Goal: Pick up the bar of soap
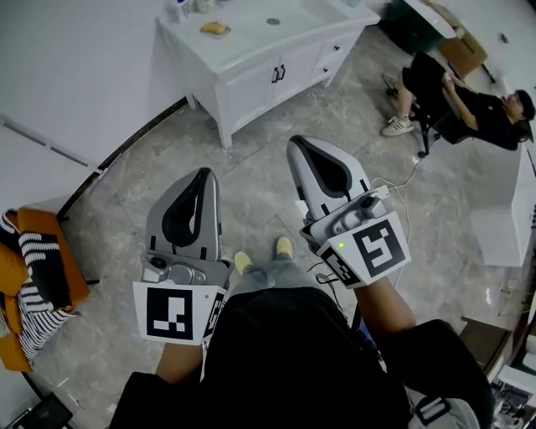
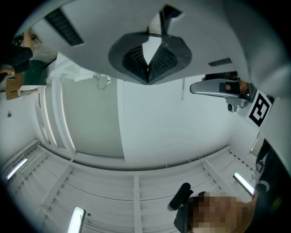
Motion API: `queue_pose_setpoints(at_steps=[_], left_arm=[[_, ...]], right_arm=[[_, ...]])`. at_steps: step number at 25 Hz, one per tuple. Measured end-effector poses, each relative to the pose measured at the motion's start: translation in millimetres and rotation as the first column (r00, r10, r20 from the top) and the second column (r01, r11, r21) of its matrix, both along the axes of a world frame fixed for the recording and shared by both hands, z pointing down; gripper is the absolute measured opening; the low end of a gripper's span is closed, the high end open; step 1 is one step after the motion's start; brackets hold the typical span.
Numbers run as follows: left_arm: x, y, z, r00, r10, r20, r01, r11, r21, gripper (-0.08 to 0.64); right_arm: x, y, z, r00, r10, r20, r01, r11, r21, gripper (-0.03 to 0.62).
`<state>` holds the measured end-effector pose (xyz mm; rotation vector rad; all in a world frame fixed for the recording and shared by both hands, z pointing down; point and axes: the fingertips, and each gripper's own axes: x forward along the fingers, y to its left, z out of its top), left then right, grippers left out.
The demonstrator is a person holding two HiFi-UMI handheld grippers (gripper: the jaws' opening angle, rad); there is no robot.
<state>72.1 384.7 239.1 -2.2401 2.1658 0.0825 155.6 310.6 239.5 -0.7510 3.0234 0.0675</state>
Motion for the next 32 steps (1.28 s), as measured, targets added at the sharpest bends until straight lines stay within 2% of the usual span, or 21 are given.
queue_pose_setpoints(at_steps=[7, 15, 32], left_arm=[[-14, 3, 7, 0.999, 0.023, -0.028, -0.023, 1.0, 0.001, 0.006], [-7, -18, 3, 0.999, 0.038, -0.002, -0.038, 0.999, 0.013, 0.006], [-18, -150, -4, 0.998, 0.017, 0.059, -0.015, 0.999, -0.031, 0.006]], right_arm=[[-15, 6, 1, 1.0, 0.02, -0.011, -0.02, 1.0, 0.004, 0.008], [-2, -24, 0, 0.998, 0.062, -0.003, -0.062, 0.998, 0.015, 0.008], [-22, -164, 0, 0.998, 0.028, 0.051, -0.028, 1.0, -0.009, 0.008]])
